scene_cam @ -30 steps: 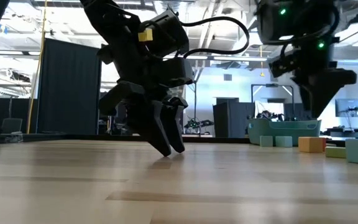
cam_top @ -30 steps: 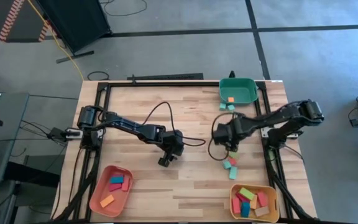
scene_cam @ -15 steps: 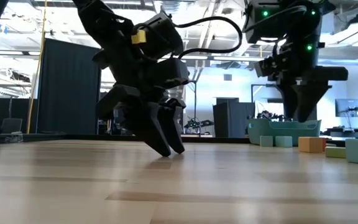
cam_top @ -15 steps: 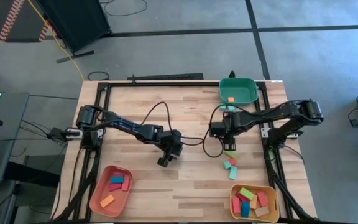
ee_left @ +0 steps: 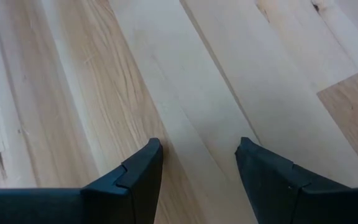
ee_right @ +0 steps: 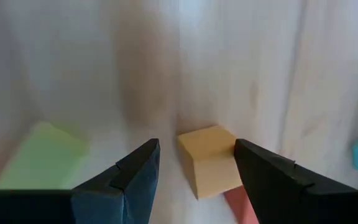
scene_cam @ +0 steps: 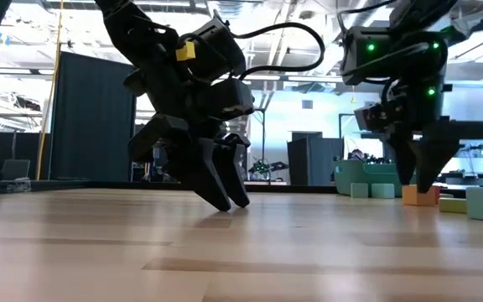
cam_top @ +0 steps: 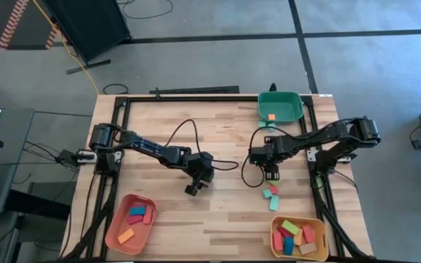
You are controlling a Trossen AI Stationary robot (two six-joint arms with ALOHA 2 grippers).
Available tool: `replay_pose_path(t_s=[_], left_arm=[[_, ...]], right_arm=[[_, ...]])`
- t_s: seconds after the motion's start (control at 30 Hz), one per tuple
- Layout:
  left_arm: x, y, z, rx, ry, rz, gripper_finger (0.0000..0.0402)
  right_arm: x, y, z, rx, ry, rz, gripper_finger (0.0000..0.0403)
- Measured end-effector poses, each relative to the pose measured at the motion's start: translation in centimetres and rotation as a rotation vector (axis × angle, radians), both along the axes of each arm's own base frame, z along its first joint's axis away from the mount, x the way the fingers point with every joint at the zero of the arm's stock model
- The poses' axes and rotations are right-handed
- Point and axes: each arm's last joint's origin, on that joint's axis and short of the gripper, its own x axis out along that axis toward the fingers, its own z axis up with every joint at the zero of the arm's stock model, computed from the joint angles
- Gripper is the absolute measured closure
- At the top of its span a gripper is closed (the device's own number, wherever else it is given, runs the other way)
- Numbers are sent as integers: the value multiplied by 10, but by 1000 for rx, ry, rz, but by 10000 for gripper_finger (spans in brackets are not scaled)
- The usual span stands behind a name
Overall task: Sort blocks by size
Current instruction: Put the small yellow square block into the blue bin
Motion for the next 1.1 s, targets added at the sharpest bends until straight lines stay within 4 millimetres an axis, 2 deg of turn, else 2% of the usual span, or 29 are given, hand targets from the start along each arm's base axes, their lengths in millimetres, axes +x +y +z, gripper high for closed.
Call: replay_pose_path(t_s=[0.23,0.43,0.57,0.7,0.93,1.1], left_arm=[[0,0,0,-8,-1,-1,204],[1,0,0,-9,-7,-2,204],[1,0,0,-11,-18,-2,204],[5,-2,2,-46,-60,1,204],[11,-4,7,-85,-135,5,204],[12,-4,9,-96,-150,19,204]], right_arm=[[-6,-8,-8,-18,24,-31,156],[-7,-11,-8,-17,25,-57,181],[-3,-8,0,-16,0,-99,198],[-4,1,19,-11,-62,-114,208],[-30,12,43,-76,-74,-142,215],[-44,7,43,-45,-132,-292,213]])
